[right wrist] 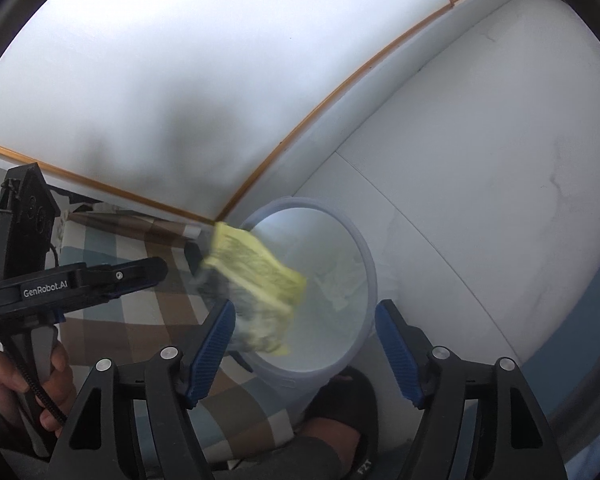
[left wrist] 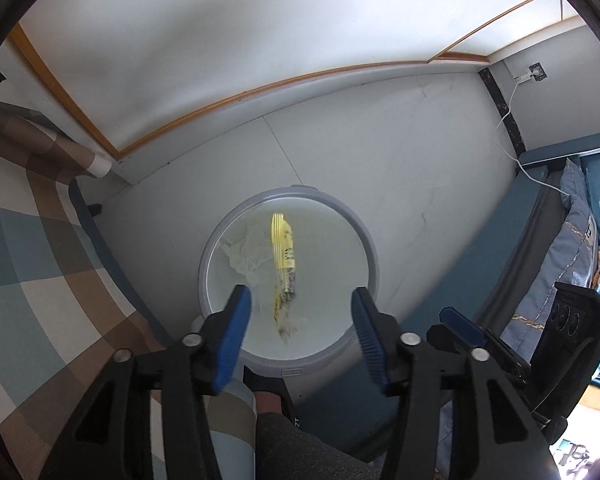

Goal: Collect trash
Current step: 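Open the right tool over the bin while the left tool releases the wrapper, then move both open tools back over the table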

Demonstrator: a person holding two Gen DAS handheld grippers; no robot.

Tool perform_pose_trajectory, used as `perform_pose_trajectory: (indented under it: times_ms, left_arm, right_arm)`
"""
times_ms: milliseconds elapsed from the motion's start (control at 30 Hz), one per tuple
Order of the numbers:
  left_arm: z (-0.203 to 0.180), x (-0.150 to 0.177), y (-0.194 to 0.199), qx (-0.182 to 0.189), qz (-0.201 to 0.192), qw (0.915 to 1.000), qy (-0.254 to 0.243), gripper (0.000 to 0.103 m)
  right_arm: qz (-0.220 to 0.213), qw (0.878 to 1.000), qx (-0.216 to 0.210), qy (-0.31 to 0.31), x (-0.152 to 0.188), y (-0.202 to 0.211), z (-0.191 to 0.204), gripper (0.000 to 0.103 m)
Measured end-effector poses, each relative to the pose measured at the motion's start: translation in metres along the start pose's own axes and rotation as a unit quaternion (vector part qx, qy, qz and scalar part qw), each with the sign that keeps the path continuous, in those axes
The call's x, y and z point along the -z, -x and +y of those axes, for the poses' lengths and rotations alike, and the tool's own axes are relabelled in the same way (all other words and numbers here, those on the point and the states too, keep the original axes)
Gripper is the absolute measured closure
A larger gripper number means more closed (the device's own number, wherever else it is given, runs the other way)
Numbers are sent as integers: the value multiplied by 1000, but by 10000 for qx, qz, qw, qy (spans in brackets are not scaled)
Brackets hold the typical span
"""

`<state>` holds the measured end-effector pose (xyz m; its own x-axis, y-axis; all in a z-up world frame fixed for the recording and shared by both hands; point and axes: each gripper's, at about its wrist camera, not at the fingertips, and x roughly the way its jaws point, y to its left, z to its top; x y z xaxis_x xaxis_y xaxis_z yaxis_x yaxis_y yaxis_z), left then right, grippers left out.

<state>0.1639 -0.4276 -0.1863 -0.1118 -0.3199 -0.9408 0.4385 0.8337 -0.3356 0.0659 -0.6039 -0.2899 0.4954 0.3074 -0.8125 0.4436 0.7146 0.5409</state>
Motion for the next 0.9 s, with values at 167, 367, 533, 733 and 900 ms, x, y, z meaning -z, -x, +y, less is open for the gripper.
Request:
perform_pose_trajectory:
  times_ms: [167,367,533,733,900]
  left_arm:
    - [1,5,17,-161,-289,9994,-73,33]
    - [6,19,48,-407,-806,9958,-129,33]
    - [10,33,89,-737,-1421,9870,-148,33]
    - [19,57,144,-993,-2163,9712,-60,33]
    - [30,82,192,-1189,-2808,9523,132,33]
  right_arm:
    - [-80,10000,6,-44,2,9,-1,29]
    - [-150,9999,-6,51,7,25,9,28]
    - [-326,9992,-68,231,9,48,28,27]
    - [-676,9961,-197,528,10,84,64,25]
    - [-950,9906,-362,911,14,113,106,22]
